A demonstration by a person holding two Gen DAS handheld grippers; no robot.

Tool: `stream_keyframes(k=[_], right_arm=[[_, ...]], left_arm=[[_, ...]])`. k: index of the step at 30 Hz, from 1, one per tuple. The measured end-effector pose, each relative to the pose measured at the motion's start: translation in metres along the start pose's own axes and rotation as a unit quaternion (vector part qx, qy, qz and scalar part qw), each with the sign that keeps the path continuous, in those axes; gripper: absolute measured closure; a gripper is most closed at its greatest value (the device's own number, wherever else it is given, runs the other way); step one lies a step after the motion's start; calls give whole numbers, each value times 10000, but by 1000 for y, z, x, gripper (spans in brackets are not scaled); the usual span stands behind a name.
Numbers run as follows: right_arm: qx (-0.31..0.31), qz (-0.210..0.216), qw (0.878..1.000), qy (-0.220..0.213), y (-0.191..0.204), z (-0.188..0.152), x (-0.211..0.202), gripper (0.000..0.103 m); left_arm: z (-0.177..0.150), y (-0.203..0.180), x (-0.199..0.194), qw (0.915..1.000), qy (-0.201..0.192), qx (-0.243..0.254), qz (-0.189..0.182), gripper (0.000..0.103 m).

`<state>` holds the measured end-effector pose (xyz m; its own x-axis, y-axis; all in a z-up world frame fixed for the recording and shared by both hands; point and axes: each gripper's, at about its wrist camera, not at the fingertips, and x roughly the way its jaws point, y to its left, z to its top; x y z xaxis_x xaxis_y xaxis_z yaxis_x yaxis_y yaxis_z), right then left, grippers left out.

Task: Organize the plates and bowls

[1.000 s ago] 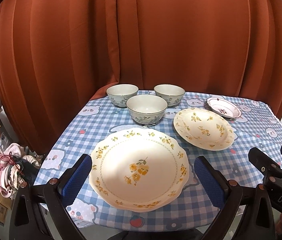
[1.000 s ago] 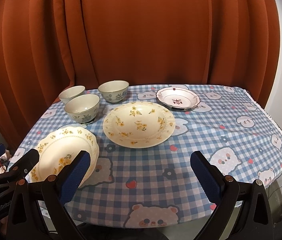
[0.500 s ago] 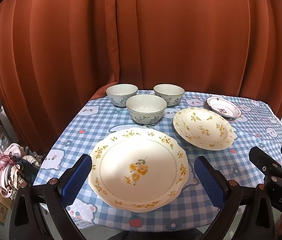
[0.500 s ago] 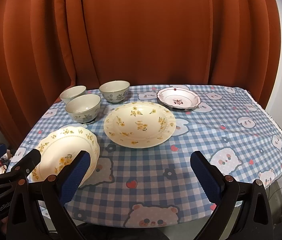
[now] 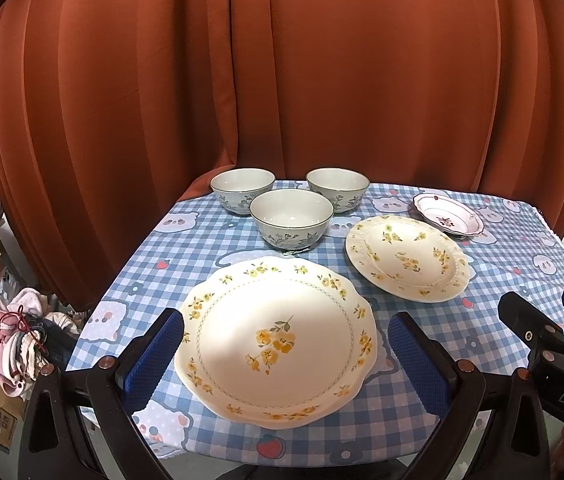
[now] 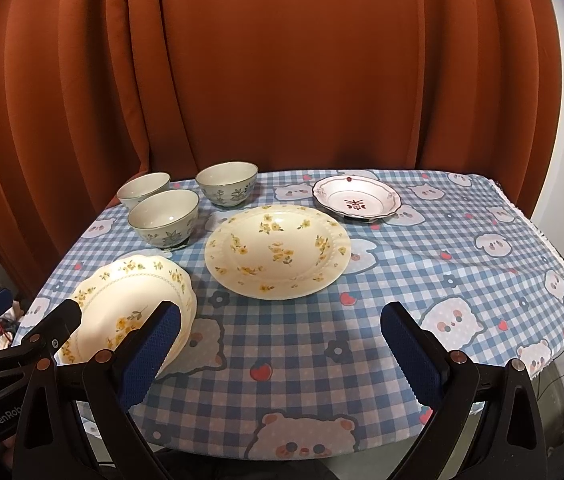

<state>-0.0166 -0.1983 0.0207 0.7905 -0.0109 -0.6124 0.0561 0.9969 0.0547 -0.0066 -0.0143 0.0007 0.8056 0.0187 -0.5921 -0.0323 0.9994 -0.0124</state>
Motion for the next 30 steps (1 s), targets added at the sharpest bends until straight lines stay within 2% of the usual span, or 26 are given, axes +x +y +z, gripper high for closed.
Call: stream_keyframes(k=[18, 30], right_arm=[[-6, 18, 10000, 9, -1, 0, 0, 2], [35, -46, 9998, 210, 13, 9, 18, 2]], left_arm=[[2, -4, 2, 10000, 30, -3, 5, 0], [14, 13, 23, 9998, 155, 128, 83, 1]])
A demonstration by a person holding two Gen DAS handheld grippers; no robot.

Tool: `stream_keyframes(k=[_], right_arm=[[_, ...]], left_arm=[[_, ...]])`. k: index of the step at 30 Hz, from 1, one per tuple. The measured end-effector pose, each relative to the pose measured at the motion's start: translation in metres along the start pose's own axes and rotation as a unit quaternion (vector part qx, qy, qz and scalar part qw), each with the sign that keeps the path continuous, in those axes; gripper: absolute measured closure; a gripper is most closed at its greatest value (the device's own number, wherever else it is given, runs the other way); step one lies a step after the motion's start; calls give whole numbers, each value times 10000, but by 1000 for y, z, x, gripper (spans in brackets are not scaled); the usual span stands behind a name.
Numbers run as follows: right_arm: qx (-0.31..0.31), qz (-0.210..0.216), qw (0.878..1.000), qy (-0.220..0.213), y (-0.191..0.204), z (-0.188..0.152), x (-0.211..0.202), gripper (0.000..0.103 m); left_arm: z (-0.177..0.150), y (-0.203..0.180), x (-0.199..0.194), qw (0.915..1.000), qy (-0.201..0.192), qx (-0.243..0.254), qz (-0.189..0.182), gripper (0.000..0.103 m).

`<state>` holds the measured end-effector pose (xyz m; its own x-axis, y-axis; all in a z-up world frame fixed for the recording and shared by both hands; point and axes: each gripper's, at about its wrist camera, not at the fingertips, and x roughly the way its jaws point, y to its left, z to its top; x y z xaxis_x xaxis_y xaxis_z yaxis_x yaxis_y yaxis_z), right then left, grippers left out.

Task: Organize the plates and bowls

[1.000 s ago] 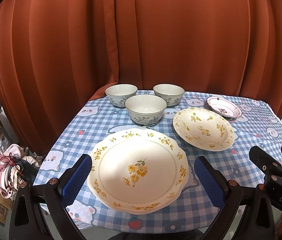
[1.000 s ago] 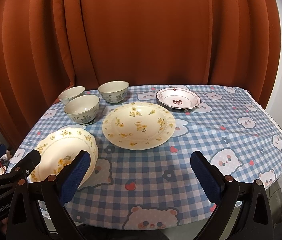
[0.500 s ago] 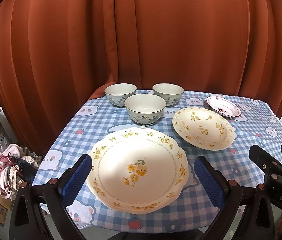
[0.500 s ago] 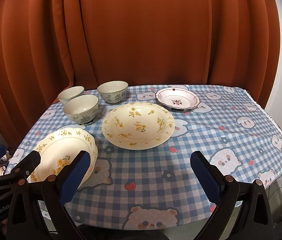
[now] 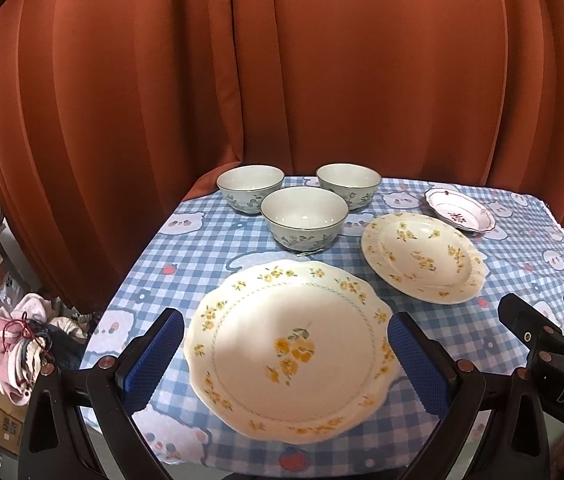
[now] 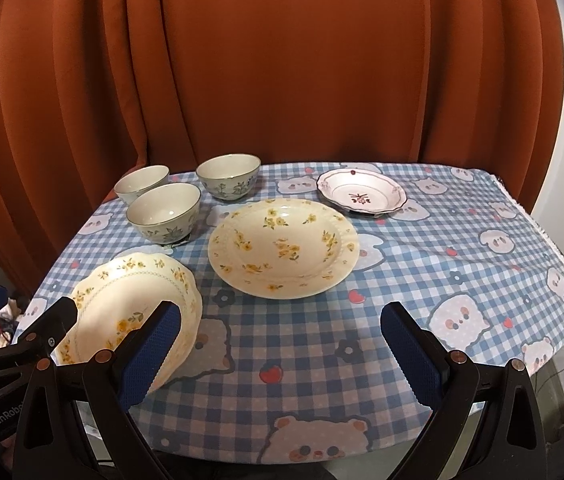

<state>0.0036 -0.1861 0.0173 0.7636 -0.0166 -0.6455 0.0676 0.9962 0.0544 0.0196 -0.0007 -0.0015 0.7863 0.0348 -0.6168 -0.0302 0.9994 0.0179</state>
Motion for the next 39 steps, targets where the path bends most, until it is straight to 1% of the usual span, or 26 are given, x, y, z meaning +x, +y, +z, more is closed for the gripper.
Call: stream_keyframes(k=[4, 11, 16, 19, 27, 31, 34, 37, 38, 39], right_arm=[[58, 13, 9999, 146, 12, 5, 15, 2], [101, 25, 9989, 466, 42, 16, 50, 2], [152, 31, 9963, 849, 61, 16, 81, 2], [178, -10, 9937, 1104, 72, 13, 100, 2], [205, -61, 9842, 1756, 90, -5, 139, 11], [231, -58, 9798, 1988, 94, -12, 153, 14], [260, 16, 9772, 2105, 97, -16, 161, 18], [363, 165, 9733, 2260, 98, -20, 169, 26], [380, 179, 9740, 2227, 99, -19, 170, 29], [376, 204, 9744, 2207, 100, -18, 170, 34]], left_arm=[[8, 13, 18, 9999, 147, 34, 3, 1], [18, 37, 55, 9984, 550, 108, 97, 1], [17, 54, 88, 9948, 1008, 123, 62, 2], [11, 61, 105, 9916, 1285, 127, -25, 4], [-7, 65, 140, 9808, 1918, 250, -266, 14], [-13, 68, 152, 9767, 2110, 202, -350, 18], [-14, 70, 158, 9757, 2143, 123, -430, 20], [-14, 73, 162, 9737, 2194, 21, -610, 22], [-14, 74, 163, 9730, 2211, 12, -665, 22], [-12, 75, 165, 9722, 2232, 9, -707, 22]])
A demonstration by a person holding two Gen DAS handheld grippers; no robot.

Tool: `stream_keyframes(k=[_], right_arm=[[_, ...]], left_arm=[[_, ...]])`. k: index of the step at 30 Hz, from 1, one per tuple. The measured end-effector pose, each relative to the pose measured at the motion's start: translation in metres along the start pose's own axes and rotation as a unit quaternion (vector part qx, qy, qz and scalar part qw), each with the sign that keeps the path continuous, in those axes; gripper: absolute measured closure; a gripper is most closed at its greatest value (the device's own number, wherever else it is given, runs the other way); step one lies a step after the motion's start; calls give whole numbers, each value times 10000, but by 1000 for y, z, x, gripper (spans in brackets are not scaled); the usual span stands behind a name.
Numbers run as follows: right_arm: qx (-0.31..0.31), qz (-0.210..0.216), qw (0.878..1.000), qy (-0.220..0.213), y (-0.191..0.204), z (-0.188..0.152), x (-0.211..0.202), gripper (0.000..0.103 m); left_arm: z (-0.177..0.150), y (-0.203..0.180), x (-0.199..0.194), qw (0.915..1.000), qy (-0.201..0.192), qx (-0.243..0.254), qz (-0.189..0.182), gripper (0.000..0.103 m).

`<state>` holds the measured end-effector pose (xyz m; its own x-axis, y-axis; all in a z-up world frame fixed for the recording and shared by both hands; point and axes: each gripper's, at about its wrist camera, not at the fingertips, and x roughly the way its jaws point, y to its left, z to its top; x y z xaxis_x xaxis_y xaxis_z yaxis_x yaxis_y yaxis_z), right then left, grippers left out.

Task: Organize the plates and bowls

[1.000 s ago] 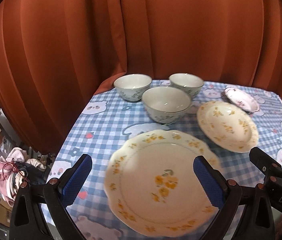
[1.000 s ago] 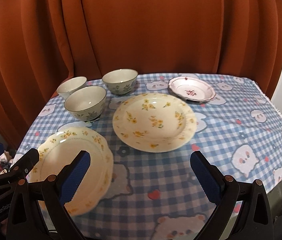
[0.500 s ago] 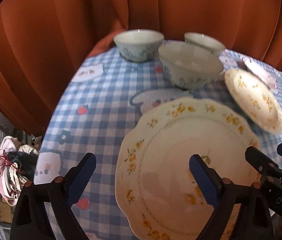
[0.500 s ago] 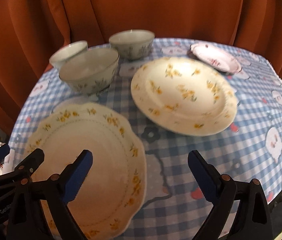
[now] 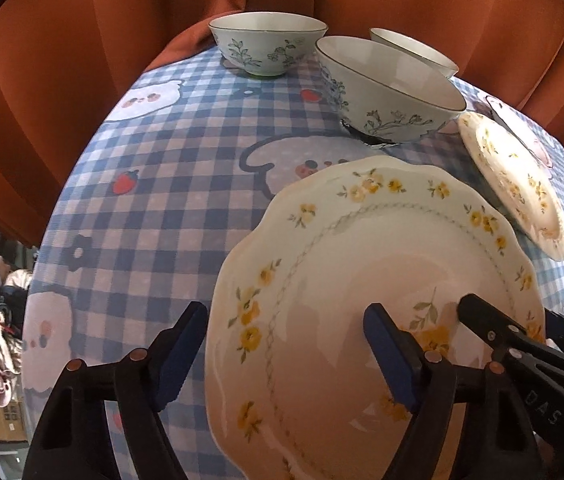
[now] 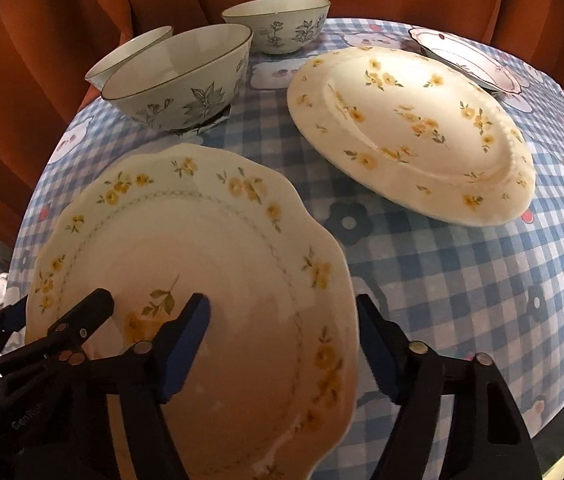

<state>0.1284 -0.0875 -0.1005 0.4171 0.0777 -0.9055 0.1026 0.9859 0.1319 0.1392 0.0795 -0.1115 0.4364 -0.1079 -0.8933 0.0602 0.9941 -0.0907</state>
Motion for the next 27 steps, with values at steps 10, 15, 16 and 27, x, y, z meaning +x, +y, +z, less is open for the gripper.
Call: stream_keyframes(k=[10, 15, 16, 27], right_arm=[[113, -88, 9997, 219, 3, 4, 0, 35], [48, -149, 9995, 279, 3, 3, -10, 35], [27, -165, 9995, 267, 3, 3, -13, 35], [78, -397, 9992, 37, -20, 3, -58, 35]], left_arm=[[7, -5, -1, 9996, 77, 249, -126, 31], [5, -7, -11, 9994, 102, 266, -217, 31], [5, -9, -14, 9993, 87, 275, -236, 31], [0, -45, -47, 9981, -200, 388, -433, 31]])
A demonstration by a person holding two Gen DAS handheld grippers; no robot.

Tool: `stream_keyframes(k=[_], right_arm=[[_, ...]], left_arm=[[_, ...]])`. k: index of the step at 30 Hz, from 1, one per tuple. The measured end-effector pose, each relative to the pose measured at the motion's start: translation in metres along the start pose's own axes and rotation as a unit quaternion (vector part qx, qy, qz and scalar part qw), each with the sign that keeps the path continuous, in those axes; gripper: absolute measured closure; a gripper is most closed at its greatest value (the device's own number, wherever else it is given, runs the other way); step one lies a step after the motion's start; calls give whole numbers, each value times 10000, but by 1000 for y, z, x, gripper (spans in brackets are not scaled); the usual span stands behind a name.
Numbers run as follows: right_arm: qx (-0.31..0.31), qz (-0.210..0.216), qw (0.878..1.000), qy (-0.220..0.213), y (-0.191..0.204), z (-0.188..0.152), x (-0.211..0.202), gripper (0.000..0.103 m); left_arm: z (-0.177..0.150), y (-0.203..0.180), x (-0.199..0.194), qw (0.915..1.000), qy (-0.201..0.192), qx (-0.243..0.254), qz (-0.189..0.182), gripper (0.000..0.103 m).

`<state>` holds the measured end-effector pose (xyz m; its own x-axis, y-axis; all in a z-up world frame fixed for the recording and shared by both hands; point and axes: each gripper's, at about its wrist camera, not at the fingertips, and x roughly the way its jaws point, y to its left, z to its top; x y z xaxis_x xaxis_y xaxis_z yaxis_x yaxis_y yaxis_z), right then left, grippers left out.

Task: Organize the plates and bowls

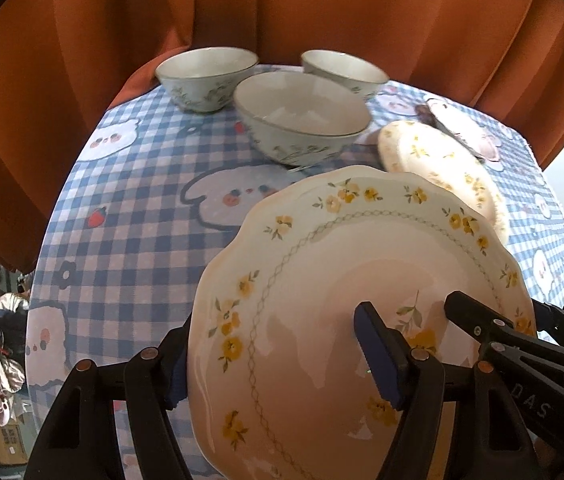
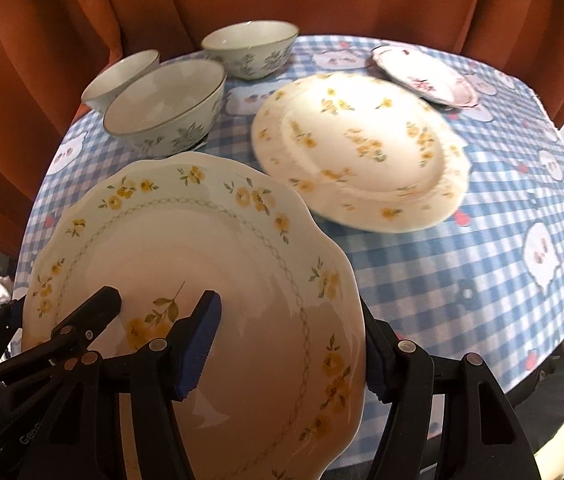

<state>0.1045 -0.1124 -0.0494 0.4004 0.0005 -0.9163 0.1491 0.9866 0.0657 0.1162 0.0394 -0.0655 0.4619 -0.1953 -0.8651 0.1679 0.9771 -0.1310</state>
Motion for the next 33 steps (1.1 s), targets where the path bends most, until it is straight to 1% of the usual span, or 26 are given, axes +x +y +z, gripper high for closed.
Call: stream_keyframes(k=[6, 11, 22, 33], right_arm=[[68, 43, 9999, -100, -27, -4, -8, 35], [28, 152, 9996, -220, -57, -4, -11, 35], [-226, 427, 9986, -206, -136, 8, -12, 35], [-306, 457, 9982, -248, -222, 17, -8, 35]], left_arm=[[-1, -27, -5, 9998, -150, 55, 73, 31], [-3, -59, -4, 9995, -227, 28, 202, 30], [-3, -144, 2, 9980, -299, -215, 519, 30], [4, -223, 22, 9979, -327, -258, 501, 30]])
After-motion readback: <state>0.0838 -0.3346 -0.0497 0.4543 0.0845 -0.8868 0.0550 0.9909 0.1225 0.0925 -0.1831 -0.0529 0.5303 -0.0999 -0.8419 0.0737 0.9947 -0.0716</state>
